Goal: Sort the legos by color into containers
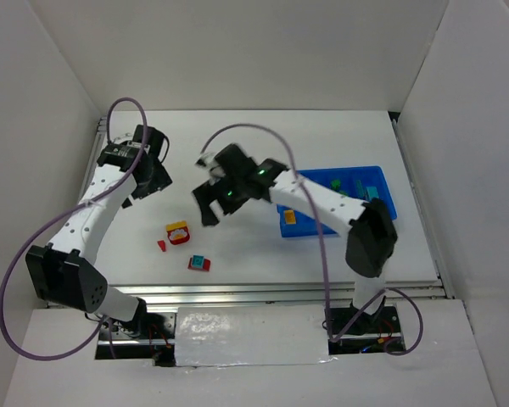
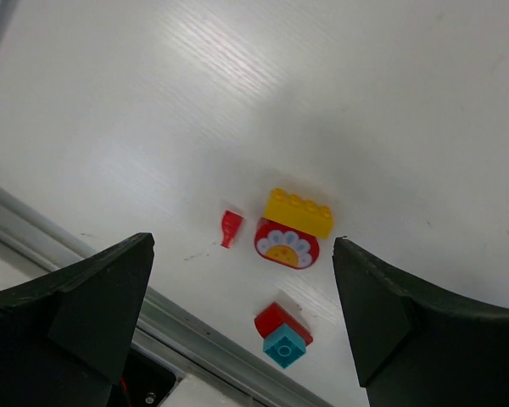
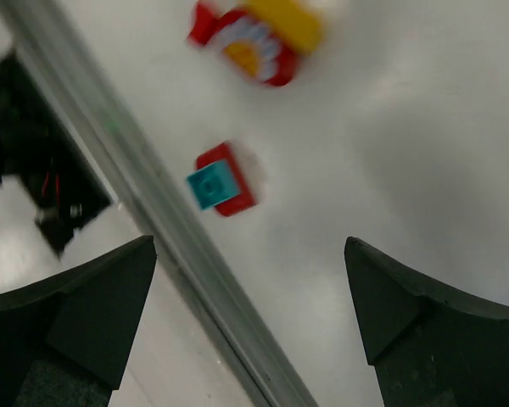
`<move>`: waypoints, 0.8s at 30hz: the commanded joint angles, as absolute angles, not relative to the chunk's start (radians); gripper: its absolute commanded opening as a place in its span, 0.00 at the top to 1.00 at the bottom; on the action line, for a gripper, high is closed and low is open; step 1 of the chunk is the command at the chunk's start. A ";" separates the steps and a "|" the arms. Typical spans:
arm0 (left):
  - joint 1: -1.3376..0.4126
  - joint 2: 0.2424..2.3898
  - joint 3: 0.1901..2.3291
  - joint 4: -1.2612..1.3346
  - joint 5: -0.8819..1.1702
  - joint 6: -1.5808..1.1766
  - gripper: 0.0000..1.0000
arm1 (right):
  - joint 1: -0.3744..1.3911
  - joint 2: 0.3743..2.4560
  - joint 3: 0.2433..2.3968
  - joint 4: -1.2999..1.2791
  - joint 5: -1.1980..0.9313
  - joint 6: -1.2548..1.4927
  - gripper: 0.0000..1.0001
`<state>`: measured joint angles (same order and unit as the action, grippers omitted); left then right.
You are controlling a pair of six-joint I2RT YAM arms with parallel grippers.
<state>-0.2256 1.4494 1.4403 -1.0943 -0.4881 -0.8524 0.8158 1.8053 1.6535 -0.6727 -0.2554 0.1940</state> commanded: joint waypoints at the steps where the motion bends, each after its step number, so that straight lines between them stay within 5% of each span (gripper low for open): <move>1: -0.173 1.437 1.496 -1.226 -0.606 -0.946 0.00 | 0.949 1.881 1.692 -0.723 -0.357 0.017 0.01; 7: -0.055 1.330 1.434 -1.154 -0.543 -0.894 0.01 | 0.986 1.851 1.623 -0.578 -0.520 0.011 0.04; 24: 0.029 1.279 1.344 -1.075 -0.423 -0.781 0.00 | 1.137 2.089 1.701 -0.532 -0.213 -0.086 0.11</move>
<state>0.0242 1.2987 1.3479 -1.0946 -0.4431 -0.8139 1.1126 2.0552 1.6554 -0.5869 -0.2779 -0.0696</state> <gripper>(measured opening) 0.995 0.894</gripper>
